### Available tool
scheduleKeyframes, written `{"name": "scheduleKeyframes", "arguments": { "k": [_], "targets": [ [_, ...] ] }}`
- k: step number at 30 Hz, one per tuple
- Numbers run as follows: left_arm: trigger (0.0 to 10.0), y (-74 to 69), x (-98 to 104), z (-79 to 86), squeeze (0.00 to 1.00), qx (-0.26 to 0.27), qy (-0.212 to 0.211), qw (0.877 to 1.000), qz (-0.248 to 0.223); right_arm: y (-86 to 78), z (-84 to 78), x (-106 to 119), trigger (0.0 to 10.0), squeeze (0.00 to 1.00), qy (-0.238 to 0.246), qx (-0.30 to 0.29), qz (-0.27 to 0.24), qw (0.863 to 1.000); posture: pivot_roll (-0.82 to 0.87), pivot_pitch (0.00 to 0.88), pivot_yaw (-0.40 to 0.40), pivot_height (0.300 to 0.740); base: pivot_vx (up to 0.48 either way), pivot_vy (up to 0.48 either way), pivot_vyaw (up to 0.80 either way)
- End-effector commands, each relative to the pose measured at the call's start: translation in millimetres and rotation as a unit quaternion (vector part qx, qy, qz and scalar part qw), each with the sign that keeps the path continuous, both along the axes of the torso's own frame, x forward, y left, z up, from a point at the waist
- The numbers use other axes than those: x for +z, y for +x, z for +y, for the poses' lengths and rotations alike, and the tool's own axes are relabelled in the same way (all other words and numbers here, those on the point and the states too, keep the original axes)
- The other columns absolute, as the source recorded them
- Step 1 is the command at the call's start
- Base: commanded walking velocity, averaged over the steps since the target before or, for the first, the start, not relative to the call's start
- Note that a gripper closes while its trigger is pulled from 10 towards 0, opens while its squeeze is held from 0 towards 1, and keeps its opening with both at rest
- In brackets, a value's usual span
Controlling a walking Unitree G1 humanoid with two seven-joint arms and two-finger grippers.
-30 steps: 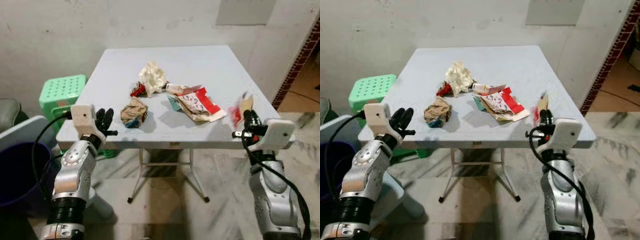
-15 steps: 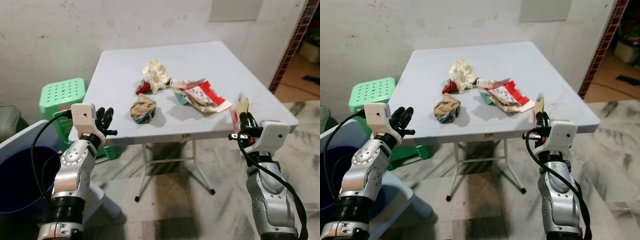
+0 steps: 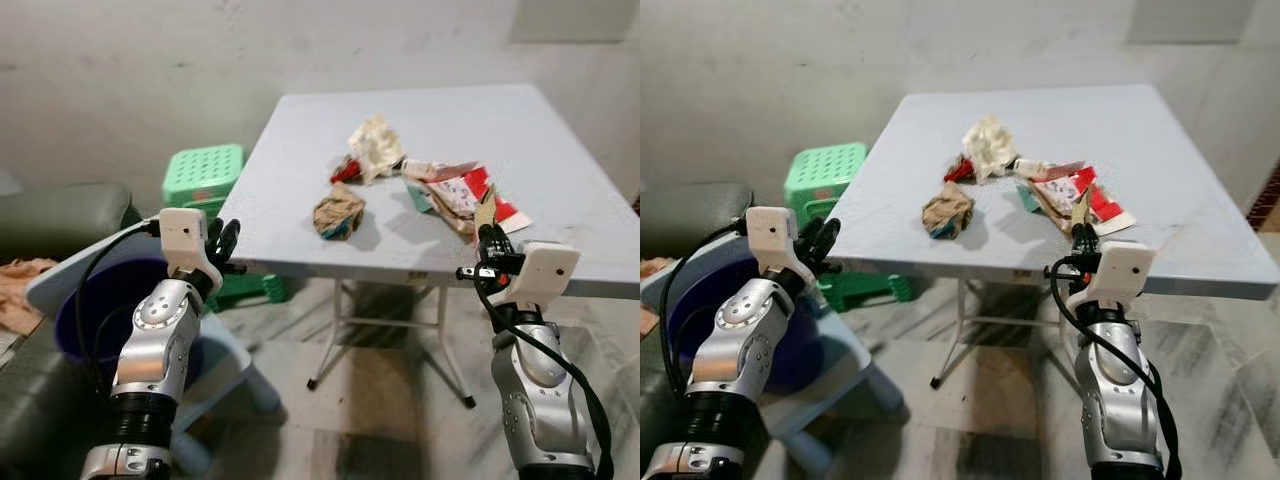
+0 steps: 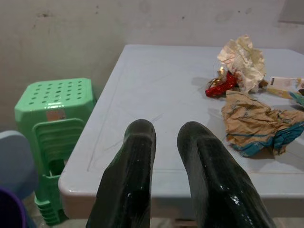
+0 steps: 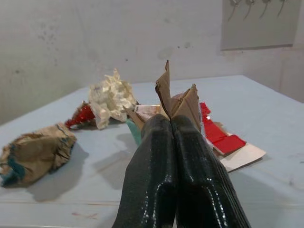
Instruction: Picking trash to rubbish bin
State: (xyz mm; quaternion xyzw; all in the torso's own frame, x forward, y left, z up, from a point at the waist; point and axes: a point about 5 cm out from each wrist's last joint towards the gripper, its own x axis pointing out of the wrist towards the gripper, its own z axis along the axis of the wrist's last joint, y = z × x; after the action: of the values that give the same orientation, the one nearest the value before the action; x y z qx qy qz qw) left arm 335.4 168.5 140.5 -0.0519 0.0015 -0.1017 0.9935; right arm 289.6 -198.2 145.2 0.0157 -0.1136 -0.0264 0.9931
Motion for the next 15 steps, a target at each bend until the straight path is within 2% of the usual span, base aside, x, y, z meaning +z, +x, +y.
{"name": "scheduleKeyframes", "arguments": {
  "k": [1, 6, 8, 13, 15],
  "targets": [
    [10.0, -3.5, 4.5, 14.0, 0.0, 0.018, 0.012, 1.0, -0.005, -1.7, 1.9, 0.8, 10.0, 0.0, -0.002, 0.011, 0.002, 1.0, 0.1, 0.083, 0.077, 0.715, 0.0, 0.0, 0.0],
    [10.0, -10.7, 5.3, 21.5, 0.0, 0.029, 0.017, 0.999, -0.003, -3.6, -1.1, 2.4, 10.0, 0.0, -0.027, 0.019, 0.006, 0.999, 0.11, 0.128, 0.067, 0.715, 0.0, 0.0, 0.0],
    [10.0, -11.0, 5.2, 21.7, 0.0, 0.029, 0.017, 0.999, -0.003, -3.6, -1.2, 2.5, 10.0, 0.0, -0.027, 0.019, 0.006, 0.999, 0.11, 0.128, 0.067, 0.715, 0.0, 0.0, 0.0],
    [10.0, -19.0, 14.9, 28.2, 0.0, 0.032, 0.021, 0.999, -0.014, -1.5, -6.3, 10.2, 10.0, 0.0, -0.015, 0.017, 0.001, 1.0, 0.14, 0.229, 0.042, 0.715, 0.0, 0.0, 0.0],
    [10.0, -20.0, 16.1, 29.3, 0.0, 0.033, 0.02, 0.999, -0.014, -1.9, -6.6, 11.4, 10.0, 0.0, -0.016, 0.018, 0.0, 1.0, 0.14, 0.229, 0.042, 0.715, 0.0, 0.0, 0.0]
  ]
}}
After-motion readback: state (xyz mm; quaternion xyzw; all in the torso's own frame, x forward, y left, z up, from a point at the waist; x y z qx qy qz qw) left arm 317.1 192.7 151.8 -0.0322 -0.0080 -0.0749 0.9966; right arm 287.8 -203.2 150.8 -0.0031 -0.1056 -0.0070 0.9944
